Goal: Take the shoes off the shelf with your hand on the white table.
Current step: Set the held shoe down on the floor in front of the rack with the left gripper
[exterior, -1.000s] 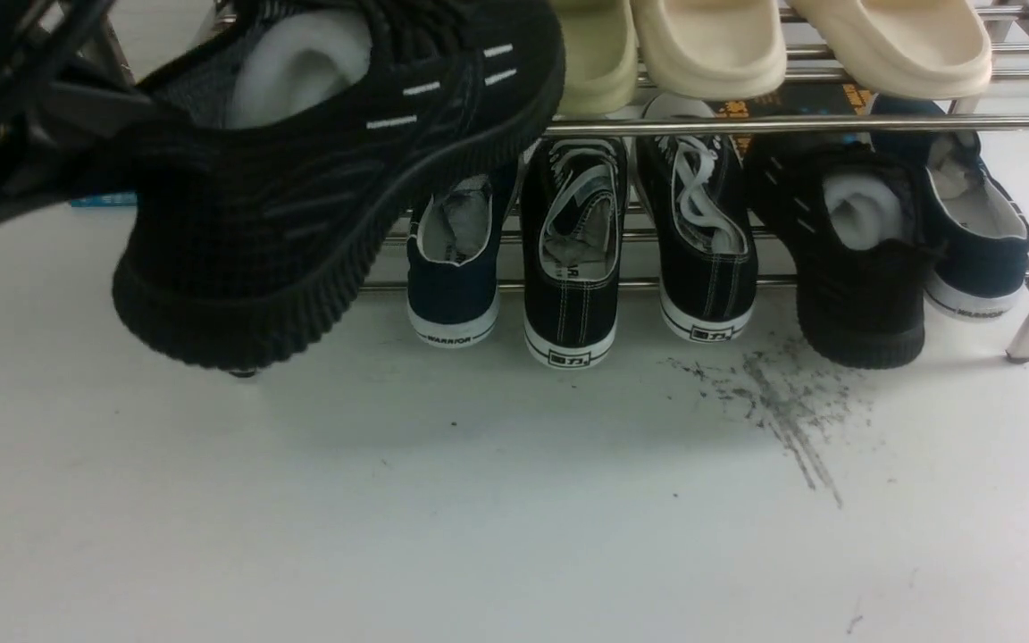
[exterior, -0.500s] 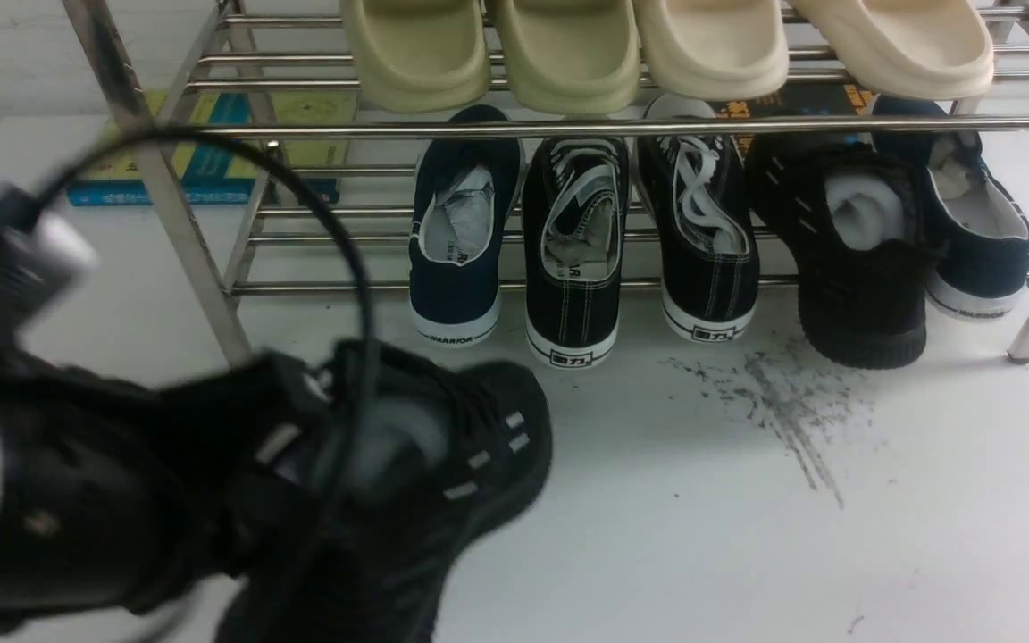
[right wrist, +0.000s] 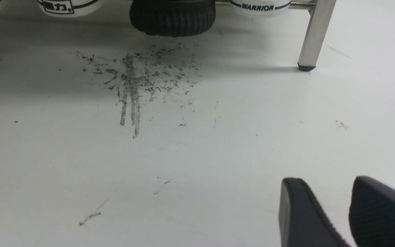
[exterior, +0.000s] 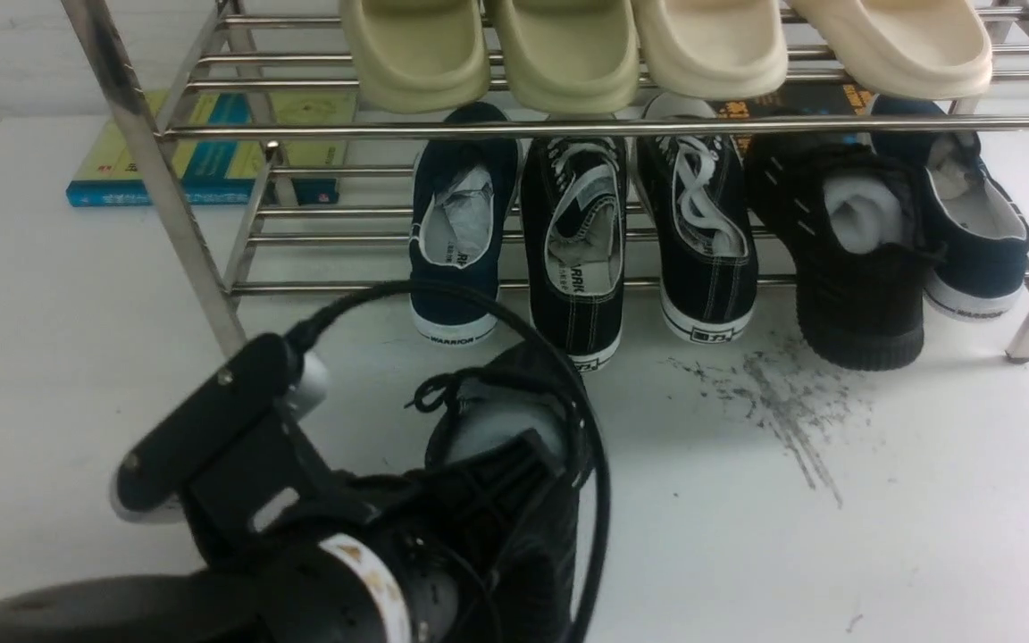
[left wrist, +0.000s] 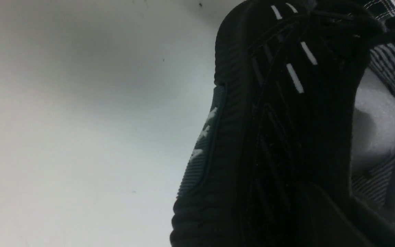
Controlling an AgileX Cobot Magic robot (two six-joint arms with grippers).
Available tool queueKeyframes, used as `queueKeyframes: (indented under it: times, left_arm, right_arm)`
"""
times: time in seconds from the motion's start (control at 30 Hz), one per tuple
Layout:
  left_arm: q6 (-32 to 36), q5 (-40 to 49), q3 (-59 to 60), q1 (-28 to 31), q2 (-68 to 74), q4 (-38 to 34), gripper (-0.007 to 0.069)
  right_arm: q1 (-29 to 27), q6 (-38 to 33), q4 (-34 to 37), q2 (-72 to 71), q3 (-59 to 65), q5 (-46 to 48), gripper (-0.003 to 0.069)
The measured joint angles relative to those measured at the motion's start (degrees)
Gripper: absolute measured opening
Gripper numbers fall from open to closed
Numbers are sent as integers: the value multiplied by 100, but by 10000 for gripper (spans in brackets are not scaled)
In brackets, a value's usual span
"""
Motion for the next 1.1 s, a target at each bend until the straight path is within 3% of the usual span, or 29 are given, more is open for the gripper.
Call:
queueKeyframes:
  times: [0.8,1.1]
  left_arm:
    - [-348,-336,0,6,302,-86,33]
    - [-1036,-550,-5,6,1061,-48,36]
  right_arm:
    - [0,0,0,0,0,0,240]
    - [0,0,0,0,0,0,240]
